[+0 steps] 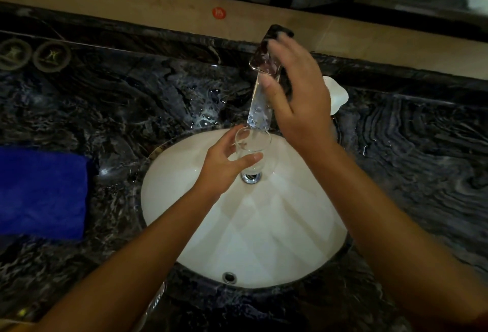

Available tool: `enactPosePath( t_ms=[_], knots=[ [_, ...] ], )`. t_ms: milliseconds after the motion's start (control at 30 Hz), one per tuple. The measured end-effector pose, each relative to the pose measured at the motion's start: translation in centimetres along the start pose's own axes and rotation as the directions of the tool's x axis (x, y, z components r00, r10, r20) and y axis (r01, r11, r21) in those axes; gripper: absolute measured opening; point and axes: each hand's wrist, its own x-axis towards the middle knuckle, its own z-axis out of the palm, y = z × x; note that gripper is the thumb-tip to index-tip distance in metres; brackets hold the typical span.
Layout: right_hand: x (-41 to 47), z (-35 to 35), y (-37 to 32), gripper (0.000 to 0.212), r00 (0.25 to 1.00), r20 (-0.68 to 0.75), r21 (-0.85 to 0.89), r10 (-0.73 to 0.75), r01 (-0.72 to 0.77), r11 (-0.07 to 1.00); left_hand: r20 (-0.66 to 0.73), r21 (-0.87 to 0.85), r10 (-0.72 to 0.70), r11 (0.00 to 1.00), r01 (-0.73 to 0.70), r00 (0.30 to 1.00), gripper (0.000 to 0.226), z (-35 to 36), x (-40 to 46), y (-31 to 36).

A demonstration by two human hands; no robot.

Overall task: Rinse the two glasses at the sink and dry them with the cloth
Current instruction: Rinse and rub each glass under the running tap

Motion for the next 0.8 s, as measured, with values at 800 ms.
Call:
enactPosePath(
  t_ms=[800],
  knots=[
    [-8.5, 8.1, 1.0, 0.031, 0.486, 0.477, 0.385, 0.732, -0.865, 0.323, 0.022, -0.403, -0.362, 0.850, 0.340, 0.932, 0.044, 1.4, 1.2, 0.2]
  ],
)
